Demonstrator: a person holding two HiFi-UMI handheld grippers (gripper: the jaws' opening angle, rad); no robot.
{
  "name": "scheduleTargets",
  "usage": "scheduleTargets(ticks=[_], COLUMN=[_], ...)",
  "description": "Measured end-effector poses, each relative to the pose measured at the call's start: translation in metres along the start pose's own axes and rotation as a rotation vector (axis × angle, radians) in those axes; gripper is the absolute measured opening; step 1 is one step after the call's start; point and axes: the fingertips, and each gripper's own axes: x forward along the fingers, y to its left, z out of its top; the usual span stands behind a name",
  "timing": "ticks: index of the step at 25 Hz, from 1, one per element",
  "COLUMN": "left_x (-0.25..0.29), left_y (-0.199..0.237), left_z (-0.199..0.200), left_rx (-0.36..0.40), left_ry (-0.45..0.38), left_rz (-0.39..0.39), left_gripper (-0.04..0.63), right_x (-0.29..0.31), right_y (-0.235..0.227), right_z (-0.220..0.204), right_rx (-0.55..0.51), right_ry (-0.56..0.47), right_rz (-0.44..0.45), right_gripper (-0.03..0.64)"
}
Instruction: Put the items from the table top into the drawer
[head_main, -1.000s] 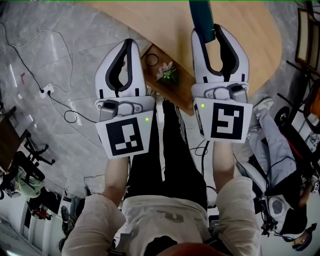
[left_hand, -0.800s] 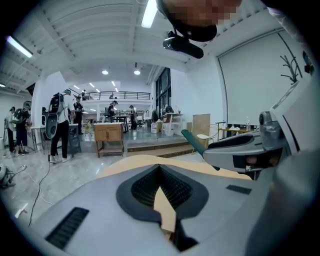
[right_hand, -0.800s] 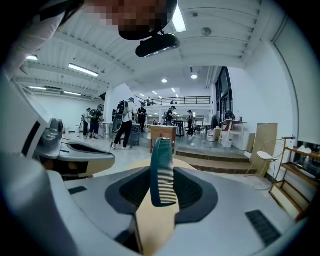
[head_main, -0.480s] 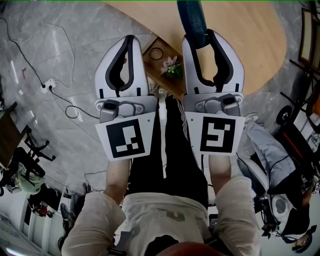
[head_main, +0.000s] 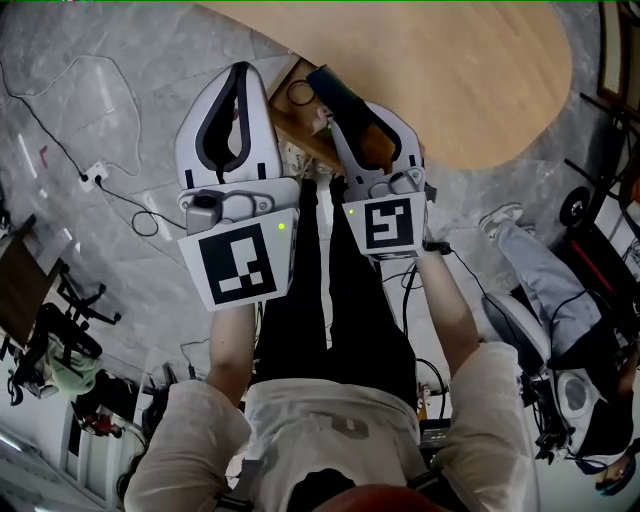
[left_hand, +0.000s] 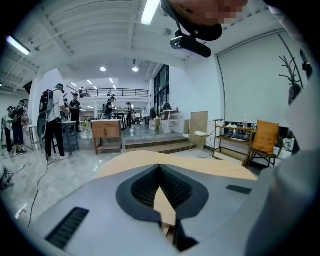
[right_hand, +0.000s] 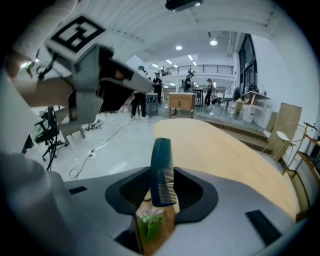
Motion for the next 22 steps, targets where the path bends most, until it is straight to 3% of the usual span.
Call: scheduleTargets(ticks=[5,10,14,22], left_x=[0.005,0.009,0.011,0.007], left_y=[-0.010,-0.023,-0.037,-0.055], left_z=[-0.009,-0.014,-0.016,-0.020], left_rx=[0.021,0.051,0.063,0.088], left_ry=[0.020,0.039,0.040,0.054], left_rz=[-0.031,-0.073,-0.098,-0.147], left_gripper=[0.007,0.008,0.008,0.008], right_x=[-0.002,-0.009,-0.010,0.001], right_y=[0.022,0.010,-0.010,-0.025], right_z=[-0.117,-0.208,-0.226,-0.234], right_rx=[0.066,0.242,0.330,0.394], right_ry=[0.255,0.470,0.502,0.493], right_rz=[0.007,-0.107,-0.198,-0.275], right_gripper=[0.150,0.150,0.150,0.152])
